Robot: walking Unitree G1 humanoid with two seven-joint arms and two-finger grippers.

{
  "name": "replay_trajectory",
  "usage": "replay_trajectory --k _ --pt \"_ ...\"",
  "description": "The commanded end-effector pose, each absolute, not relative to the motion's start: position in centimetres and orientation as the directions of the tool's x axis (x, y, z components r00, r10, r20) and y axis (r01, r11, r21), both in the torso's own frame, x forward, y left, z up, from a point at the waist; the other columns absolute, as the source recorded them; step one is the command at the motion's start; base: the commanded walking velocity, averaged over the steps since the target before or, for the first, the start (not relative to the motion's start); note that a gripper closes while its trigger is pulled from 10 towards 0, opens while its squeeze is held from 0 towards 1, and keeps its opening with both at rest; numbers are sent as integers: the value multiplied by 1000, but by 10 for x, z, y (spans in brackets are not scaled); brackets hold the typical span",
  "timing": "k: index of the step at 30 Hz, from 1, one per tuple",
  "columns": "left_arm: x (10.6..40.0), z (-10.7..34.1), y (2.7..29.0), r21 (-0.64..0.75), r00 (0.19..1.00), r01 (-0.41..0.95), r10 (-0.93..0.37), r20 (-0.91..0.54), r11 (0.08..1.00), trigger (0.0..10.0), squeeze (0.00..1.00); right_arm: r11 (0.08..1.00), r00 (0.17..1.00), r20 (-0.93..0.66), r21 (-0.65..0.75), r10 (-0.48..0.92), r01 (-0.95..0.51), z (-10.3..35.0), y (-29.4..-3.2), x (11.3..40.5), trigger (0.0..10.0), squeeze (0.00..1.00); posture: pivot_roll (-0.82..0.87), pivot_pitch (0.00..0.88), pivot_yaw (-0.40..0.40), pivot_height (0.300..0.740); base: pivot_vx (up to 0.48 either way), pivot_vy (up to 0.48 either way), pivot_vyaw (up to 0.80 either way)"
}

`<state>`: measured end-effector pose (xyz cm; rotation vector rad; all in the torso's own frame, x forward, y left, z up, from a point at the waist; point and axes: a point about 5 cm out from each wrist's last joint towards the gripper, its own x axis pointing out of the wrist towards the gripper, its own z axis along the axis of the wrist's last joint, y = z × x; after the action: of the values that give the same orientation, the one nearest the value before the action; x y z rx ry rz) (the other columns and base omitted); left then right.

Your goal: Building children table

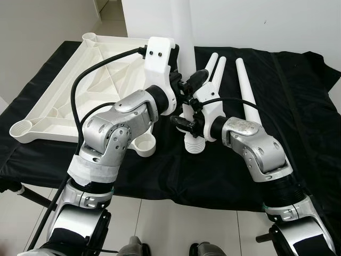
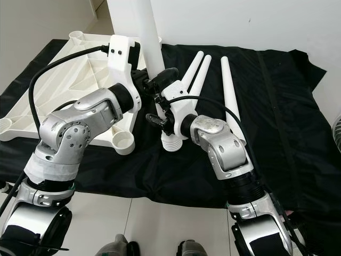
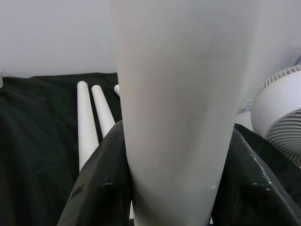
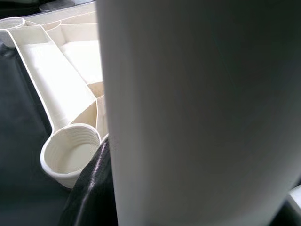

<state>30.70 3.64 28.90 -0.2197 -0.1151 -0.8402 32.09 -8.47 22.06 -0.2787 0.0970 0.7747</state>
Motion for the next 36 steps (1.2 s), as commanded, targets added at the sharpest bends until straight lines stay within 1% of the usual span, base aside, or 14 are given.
replay_trajectory --k 1,2,6,8,9,11,12,13,15,16,30,31,35,36 --pt "295 304 24 -103 578 814 -776 253 572 10000 0 681 707 -245 -193 663 -706 209 -81 323 10000 0 -113 77 56 740 0 0 0" --pt "295 304 24 -103 579 813 -775 253 573 10000 0 682 706 -245 -186 665 -707 209 -81 323 10000 1000 -110 78 56 740 0 0 0" --pt "295 304 24 -103 579 813 -775 254 574 10000 0 683 706 -246 -187 664 -706 208 -81 323 10000 1000 -110 78 56 740 0 0 0" --pt "295 305 24 -104 580 812 -774 256 574 10000 0 685 707 -248 -185 662 -705 208 -81 323 10000 851 -111 77 58 740 0 0 0" --pt "295 305 24 -104 579 813 -774 257 573 10000 0 686 708 -250 -183 660 -704 208 -81 323 10000 0 -111 76 57 740 0 0 0" --pt "295 306 24 -103 577 814 -774 260 572 10000 0 687 708 -250 -182 660 -704 208 -81 324 10000 0 -112 74 57 740 0 0 0" --pt "295 306 24 -102 576 815 -775 262 571 10000 0 687 709 -248 -181 661 -704 208 -80 324 7098 0 -112 74 57 740 0 0 0" --pt "295 306 24 -102 576 815 -775 262 571 10000 0 687 709 -248 -181 661 -704 208 -80 324 7098 0 -112 74 57 740 0 0 0" --pt "295 307 23 -102 575 815 -774 264 571 10000 0 686 708 -247 -182 662 -705 208 -80 324 4275 0 -112 71 56 740 0 0 0" --pt "295 307 23 -102 576 814 -773 265 571 10000 0 683 705 -245 -180 666 -708 208 -80 324 0 0 -112 70 56 740 0 0 0" --pt "297 310 25 -159 588 808 -762 271 568 10000 0 661 696 -202 -218 689 -718 203 -80 322 0 0 -108 64 54 740 0 0 0" --pt "299 310 26 -185 594 804 -756 275 564 10000 0 677 715 -195 -231 672 -699 202 -81 323 10000 0 -107 61 53 740 0 0 0" --pt "299 310 27 -195 594 804 -755 278 561 10000 75 683 722 -192 -233 665 -692 201 -82 323 10000 0 -107 61 53 740 0 0 0" --pt "299 310 27 -204 588 809 -758 281 552 10000 1000 694 730 -185 -228 657 -683 201 -82 323 10000 0 -107 61 53 740 0 0 0"
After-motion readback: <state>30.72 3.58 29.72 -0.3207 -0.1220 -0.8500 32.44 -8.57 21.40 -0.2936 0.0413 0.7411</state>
